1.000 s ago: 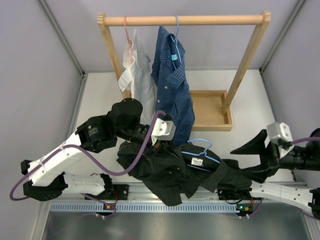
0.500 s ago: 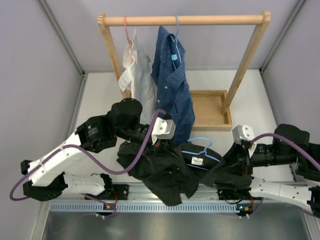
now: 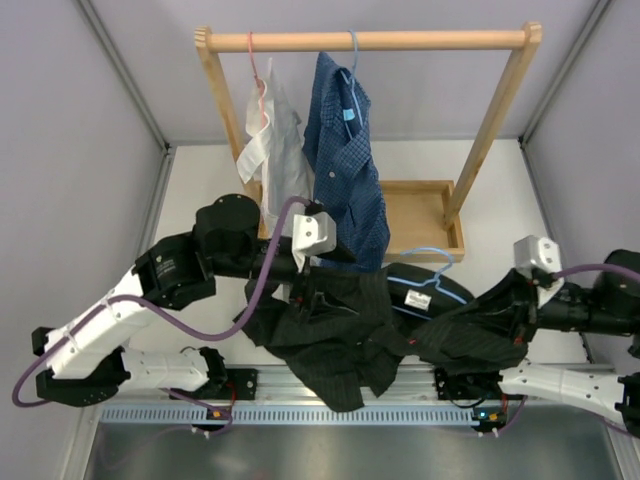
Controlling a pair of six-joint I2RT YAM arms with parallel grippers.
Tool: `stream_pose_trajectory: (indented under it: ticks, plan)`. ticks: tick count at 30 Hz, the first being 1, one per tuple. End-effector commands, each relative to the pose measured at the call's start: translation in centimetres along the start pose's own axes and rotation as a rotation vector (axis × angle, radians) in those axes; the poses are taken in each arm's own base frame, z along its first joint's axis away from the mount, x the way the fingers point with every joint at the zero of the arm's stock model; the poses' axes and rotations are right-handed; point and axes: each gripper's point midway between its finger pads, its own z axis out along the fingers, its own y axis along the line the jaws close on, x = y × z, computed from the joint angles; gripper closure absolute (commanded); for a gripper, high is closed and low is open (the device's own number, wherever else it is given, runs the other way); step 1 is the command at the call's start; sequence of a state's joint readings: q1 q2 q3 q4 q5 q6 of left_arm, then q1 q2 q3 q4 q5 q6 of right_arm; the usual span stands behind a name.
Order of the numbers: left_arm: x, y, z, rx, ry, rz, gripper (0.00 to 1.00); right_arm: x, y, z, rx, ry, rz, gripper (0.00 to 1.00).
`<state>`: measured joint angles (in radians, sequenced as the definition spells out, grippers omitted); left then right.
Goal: Place the shirt on the hanger
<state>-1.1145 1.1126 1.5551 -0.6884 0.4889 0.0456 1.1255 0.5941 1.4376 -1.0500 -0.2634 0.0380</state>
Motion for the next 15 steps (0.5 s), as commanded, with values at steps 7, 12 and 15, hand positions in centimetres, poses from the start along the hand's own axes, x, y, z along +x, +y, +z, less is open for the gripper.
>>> stream_pose_trajectory:
  ticks: [7, 12, 15]
  plan:
    - [-8.2, 6.0, -13.6, -0.682, -0.402, -0.111, 0.02, -7.7, 0.9, -8.5, 0.097, -0.186, 0.037, 1.00]
    - [-7.5, 6.5, -22.3, -0.942, -0.539, -0.186, 0.02, -11.7, 2.0, -15.1, 0.127, -0.380, 0.056, 1.00]
    - [-6.5, 6.1, -24.1, -0.973, -0.555, -0.197, 0.02, -13.0, 1.3, -17.6, 0.195, -0.464, 0.069, 1.00]
